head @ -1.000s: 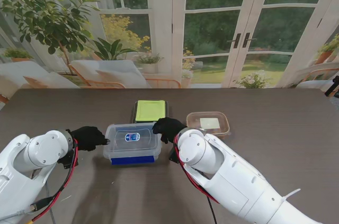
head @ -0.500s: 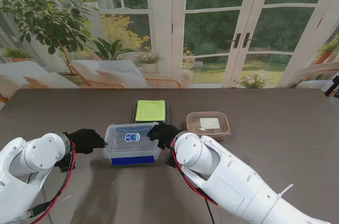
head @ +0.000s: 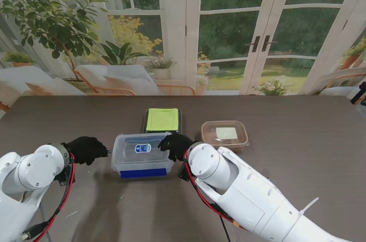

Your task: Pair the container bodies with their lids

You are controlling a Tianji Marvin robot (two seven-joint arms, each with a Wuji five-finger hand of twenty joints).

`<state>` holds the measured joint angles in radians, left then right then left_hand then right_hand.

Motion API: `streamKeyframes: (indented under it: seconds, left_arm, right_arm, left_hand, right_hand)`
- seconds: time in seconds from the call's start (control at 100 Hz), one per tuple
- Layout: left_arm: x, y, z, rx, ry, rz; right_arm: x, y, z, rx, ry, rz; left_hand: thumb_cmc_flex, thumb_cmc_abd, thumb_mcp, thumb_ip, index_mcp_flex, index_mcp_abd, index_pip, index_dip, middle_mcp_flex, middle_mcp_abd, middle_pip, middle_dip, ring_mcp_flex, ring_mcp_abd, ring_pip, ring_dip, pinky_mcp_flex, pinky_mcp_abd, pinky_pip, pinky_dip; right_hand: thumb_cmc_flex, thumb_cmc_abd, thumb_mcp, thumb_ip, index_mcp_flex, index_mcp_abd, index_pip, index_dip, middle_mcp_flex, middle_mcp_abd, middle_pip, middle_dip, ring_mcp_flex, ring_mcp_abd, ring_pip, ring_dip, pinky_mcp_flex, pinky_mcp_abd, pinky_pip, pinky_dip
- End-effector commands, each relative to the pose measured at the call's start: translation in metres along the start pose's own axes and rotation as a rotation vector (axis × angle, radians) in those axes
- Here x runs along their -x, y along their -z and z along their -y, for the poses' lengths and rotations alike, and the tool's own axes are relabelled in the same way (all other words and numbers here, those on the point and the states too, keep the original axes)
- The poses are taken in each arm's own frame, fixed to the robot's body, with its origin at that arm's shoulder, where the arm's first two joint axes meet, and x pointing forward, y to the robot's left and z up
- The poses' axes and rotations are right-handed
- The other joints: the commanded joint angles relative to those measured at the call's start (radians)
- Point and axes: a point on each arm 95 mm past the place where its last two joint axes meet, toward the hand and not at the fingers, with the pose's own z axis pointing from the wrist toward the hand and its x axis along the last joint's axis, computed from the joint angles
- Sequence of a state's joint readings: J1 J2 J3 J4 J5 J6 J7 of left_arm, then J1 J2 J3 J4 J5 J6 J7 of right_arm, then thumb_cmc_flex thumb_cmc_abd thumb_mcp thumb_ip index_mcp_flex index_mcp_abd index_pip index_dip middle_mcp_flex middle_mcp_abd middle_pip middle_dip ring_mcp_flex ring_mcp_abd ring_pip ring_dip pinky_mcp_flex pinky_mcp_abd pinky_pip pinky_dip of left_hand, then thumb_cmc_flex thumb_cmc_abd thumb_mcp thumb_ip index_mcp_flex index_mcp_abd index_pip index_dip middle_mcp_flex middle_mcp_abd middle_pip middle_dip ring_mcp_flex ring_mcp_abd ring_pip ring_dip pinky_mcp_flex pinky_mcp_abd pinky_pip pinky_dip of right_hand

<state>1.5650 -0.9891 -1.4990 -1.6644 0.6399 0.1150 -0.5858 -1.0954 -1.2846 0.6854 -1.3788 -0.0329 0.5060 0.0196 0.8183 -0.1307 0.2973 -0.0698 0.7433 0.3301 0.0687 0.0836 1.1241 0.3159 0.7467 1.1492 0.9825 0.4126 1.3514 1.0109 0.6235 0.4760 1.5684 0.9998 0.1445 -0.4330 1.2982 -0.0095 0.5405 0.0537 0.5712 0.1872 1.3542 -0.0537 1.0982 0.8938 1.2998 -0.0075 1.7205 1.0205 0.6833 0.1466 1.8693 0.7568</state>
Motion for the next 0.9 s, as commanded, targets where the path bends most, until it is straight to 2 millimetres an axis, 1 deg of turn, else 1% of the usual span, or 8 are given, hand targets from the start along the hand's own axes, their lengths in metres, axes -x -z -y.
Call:
streamKeyframes:
  seconds: [0.0, 0.21, 0.29, 0.4, 0.47, 0.52, 0.71, 0.89]
  left_arm:
    - [-0.004, -0.004, 0.01, -0.003, 0.006, -0.022]
    - [-0.007, -0.02, 0.029, -0.05, -0.018, -0.102]
    - [-0.008, -0.027, 0.034, -0.056, -0.013, -0.119]
    - [-0.007, -0.037, 0.038, -0.064, -0.008, -0.142]
    - [-0.008, -0.044, 0.04, -0.059, -0.006, -0.153]
    - [-0.008, -0.048, 0.04, -0.055, -0.008, -0.16]
    - [-0.008, -0.066, 0.042, -0.038, -0.005, -0.182]
    - [-0.01, -0.081, 0.043, -0.026, -0.017, -0.205]
  right_arm:
    - [-0.005, 0.004, 0.008, -0.014, -0.005, -0.017]
    - [-0.014, 0.011, 0.004, 0.028, -0.033, -0.047]
    - [-0.016, 0.015, 0.001, 0.051, -0.045, -0.059]
    - [-0.016, 0.023, -0.003, 0.076, -0.039, -0.074]
    - [-0.014, 0.029, -0.007, 0.082, -0.038, -0.075]
    - [-0.011, 0.033, -0.008, 0.085, -0.044, -0.072]
    - [0.003, 0.046, -0.014, 0.09, 0.004, -0.057]
    - [0.015, 0.053, -0.014, 0.06, 0.036, -0.043]
  left_hand:
    - [-0.019, 0.03, 0.002, 0.035, 0.024, -0.015, 0.003, 0.007, -0.005, 0.042, 0.0, -0.012, 0.002, 0.066, -0.041, -0.02, -0.016, -0.004, 0.038, 0.031]
    - [-0.024, 0.025, 0.021, 0.033, 0.038, -0.024, 0.007, 0.009, -0.032, 0.053, -0.075, -0.072, -0.042, 0.09, -0.134, -0.051, -0.061, -0.001, -0.011, 0.01]
    - [-0.025, 0.025, 0.023, 0.032, 0.043, -0.032, 0.009, 0.01, -0.062, 0.066, -0.173, -0.157, -0.098, 0.117, -0.263, -0.097, -0.129, 0.005, -0.083, -0.017]
    - [-0.02, 0.025, 0.02, 0.032, 0.045, -0.045, 0.009, 0.01, -0.097, 0.074, -0.337, -0.345, -0.179, 0.124, -0.466, -0.198, -0.225, 0.005, -0.177, -0.086]
    - [-0.015, 0.026, 0.015, 0.033, 0.047, -0.047, 0.01, 0.011, -0.12, 0.071, -0.411, -0.435, -0.229, 0.115, -0.575, -0.263, -0.295, -0.009, -0.232, -0.14]
    - [-0.013, 0.026, 0.015, 0.033, 0.045, -0.051, 0.009, 0.01, -0.135, 0.068, -0.449, -0.477, -0.259, 0.108, -0.628, -0.294, -0.329, -0.02, -0.252, -0.166]
    - [-0.004, 0.024, 0.012, 0.032, 0.038, -0.061, 0.009, 0.011, -0.198, 0.052, -0.541, -0.584, -0.371, 0.084, -0.778, -0.375, -0.445, -0.063, -0.334, -0.239]
    - [0.003, 0.025, 0.007, 0.032, 0.017, -0.061, 0.006, 0.01, -0.265, 0.029, -0.594, -0.665, -0.461, 0.039, -0.881, -0.427, -0.526, -0.127, -0.454, -0.295]
  right_hand:
    - [-0.019, -0.011, -0.001, -0.017, -0.005, 0.011, 0.014, 0.01, 0.055, 0.072, -0.011, 0.003, 0.014, -0.042, 0.078, -0.006, 0.509, 0.025, 0.201, -0.023]
    - [-0.026, -0.014, -0.021, -0.024, -0.012, 0.005, 0.01, 0.008, 0.043, 0.08, -0.019, 0.0, 0.014, -0.03, 0.073, -0.01, 0.507, 0.039, 0.193, -0.026]
    - [-0.024, -0.017, -0.029, -0.028, -0.015, 0.004, 0.009, 0.008, 0.026, 0.099, -0.029, -0.004, 0.012, 0.006, 0.057, -0.023, 0.501, 0.085, 0.167, -0.035]
    - [-0.026, -0.018, -0.044, -0.033, -0.001, -0.003, 0.008, 0.007, -0.024, 0.128, -0.095, -0.046, 0.011, 0.068, -0.021, -0.068, 0.486, 0.183, 0.076, -0.063]
    - [-0.021, -0.019, -0.05, -0.034, 0.023, 0.001, 0.032, 0.019, -0.08, 0.153, -0.155, -0.093, 0.008, 0.143, -0.13, -0.128, 0.46, 0.311, -0.058, -0.109]
    - [-0.014, -0.025, -0.046, -0.036, 0.046, 0.005, 0.062, 0.033, -0.113, 0.174, -0.182, -0.119, 0.006, 0.19, -0.195, -0.162, 0.404, 0.356, -0.116, -0.118]
    - [-0.017, -0.028, -0.043, -0.038, 0.173, 0.016, 0.194, 0.09, -0.143, 0.184, -0.245, -0.192, 0.003, 0.23, -0.326, -0.225, 0.329, 0.363, -0.177, -0.1]
    - [-0.014, -0.026, -0.049, -0.036, 0.218, -0.005, 0.193, 0.086, -0.174, 0.193, -0.32, -0.252, -0.003, 0.281, -0.549, -0.331, 0.231, 0.364, -0.278, -0.107]
